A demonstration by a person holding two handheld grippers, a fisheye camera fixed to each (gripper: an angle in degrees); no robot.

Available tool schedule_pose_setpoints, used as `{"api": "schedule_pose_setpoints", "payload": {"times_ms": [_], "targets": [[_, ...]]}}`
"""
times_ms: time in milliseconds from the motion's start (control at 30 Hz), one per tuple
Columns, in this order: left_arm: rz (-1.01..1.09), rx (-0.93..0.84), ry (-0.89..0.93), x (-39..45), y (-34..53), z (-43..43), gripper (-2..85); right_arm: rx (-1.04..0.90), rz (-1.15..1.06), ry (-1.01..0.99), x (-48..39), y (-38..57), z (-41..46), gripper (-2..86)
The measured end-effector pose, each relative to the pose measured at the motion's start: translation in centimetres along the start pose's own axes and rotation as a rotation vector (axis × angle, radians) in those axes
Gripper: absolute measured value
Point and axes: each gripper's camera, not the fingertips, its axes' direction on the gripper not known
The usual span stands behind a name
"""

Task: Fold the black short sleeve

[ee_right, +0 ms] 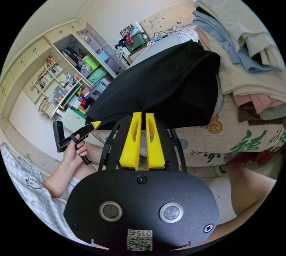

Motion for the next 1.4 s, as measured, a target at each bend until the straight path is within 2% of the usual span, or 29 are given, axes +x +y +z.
{"api": "schedule_pose_setpoints", "payload": {"times_ms": [167, 267, 433, 567, 733, 800, 967, 1033, 1133, 1200, 1267, 1400], "targets": [[0.154, -0.031, -0.163, 2.8, -0.4, 1.2, 0.1, -0.006, -0.077, 0.038, -2.2, 1.4, 1.9, 3.4], [0.236, -0.059, -0.215, 4.3, -0.9, 1.4, 0.4, -0.029, -0.126, -0.008, -2.7, 2.1, 1.8, 4.9], [0.247, -0.153, -0.172, 4.4, -2.6, 0.9, 0.3, 0.105, -0.128, 0.034, -1.8, 4.5, -2.3, 5.4], [0.324, -0.198, -0.128, 6.4, -4.2, -0.6, 0.0, 0.24, -0.005, 0.208, 0.4, 7.6, -4.8, 6.0], [0.478, -0.119, -0.088, 11.7, -8.7, -1.6, 1.7, 0.269, 0.071, 0.104, 1.4, 10.2, -3.4, 7.5], [0.559, -0.137, -0.01, 14.9, -11.6, 0.7, 5.4, 0.306, 0.044, 0.107, 0.3, 10.5, -2.9, 7.4], [0.695, -0.162, 0.136, 21.9, -15.0, 8.3, 8.0, 0.332, 0.029, 0.068, -0.2, 11.0, -1.5, 6.5], [0.742, -0.177, 0.152, 24.7, -16.2, 11.2, 8.8, 0.3, 0.055, 0.053, 0.1, 11.6, -0.3, 6.1], [0.799, -0.296, 0.131, 28.4, -18.2, 17.0, 9.3, 0.302, 0.117, 0.047, 0.8, 13.4, 0.7, 6.2], [0.83, -0.422, 0.086, 29.6, -19.1, 21.5, 8.5, 0.368, 0.132, 0.141, 0.7, 14.7, -0.1, 7.8], [0.836, -0.476, 0.079, 29.7, -19.5, 23.4, 5.7, 0.411, 0.102, 0.225, -0.1, 15.3, -0.9, 7.9], [0.85, -0.493, 0.112, 29.5, -20.5, 22.6, 0.5, 0.438, 0.106, 0.177, 0.8, 16.1, -1.2, 8.3]]}}
